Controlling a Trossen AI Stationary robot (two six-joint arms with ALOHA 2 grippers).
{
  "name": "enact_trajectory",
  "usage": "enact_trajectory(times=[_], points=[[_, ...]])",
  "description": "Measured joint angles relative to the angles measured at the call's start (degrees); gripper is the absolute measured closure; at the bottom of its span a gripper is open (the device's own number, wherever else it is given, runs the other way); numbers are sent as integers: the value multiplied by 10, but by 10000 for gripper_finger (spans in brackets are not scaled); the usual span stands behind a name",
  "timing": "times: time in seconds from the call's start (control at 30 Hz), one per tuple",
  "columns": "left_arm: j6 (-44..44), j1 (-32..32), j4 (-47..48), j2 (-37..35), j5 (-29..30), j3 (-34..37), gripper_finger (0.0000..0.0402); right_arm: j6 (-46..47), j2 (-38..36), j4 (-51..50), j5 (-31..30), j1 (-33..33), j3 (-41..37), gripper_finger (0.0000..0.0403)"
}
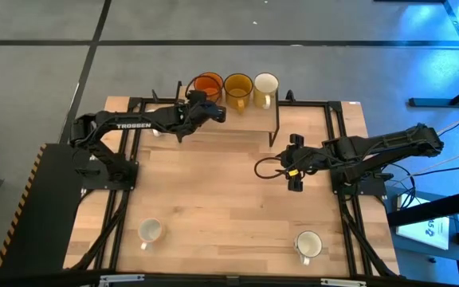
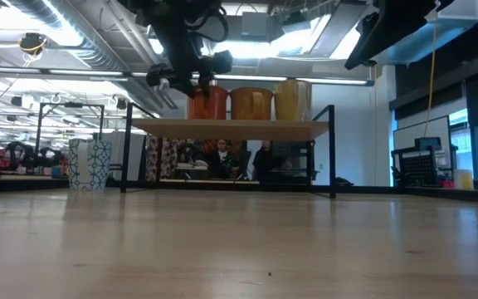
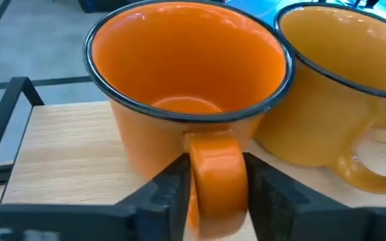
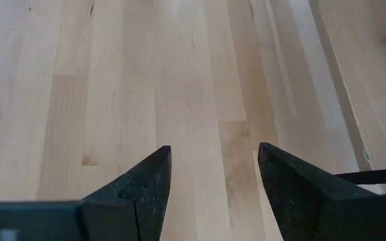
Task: Place coffee mugs
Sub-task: Put the orange mug on the shelf, then put white blue patterned mug on the shelf
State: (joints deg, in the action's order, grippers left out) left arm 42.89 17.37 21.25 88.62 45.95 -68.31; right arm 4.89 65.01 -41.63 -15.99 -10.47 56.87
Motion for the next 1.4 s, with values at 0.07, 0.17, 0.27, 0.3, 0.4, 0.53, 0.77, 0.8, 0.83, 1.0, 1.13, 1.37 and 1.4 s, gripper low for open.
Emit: enact_trajectory(times=[0.07,0.17,0.27,0.3,0.4,0.53,0.77,0.8,0.83,1.0,1.13,1.37,1.4], points=[[0,0,0,0,2,0,260,0,0,0,0,0,0,194],[0,0,1,0,1,0,245,0,0,0,0,0,0,194],[-4,0,6,-7,-11,0,239,0,0,0,0,0,0,194],[-14,-1,6,-13,-15,0,238,0,0,0,0,0,0,194],[-42,-2,14,-36,-35,0,236,0,0,0,1,0,0,194],[-71,-7,23,-77,-76,0,236,8,0,0,5,0,0,194],[-116,-33,15,-164,-212,0,235,30,0,-1,21,0,0,194],[-130,-40,13,-177,-253,-1,235,50,0,-2,33,0,0,194],[-142,-50,18,-188,-293,-1,235,67,0,0,46,0,0,194],[-163,-136,59,-223,-410,-1,235,120,0,52,111,-1,0,194],[-165,-231,111,-223,-390,-1,234,215,1,103,168,-15,0,194],[-173,-357,151,-215,-344,0,234,372,47,175,155,-76,15,194],[-176,-372,160,-216,-331,0,234,392,60,170,153,-86,25,194]])
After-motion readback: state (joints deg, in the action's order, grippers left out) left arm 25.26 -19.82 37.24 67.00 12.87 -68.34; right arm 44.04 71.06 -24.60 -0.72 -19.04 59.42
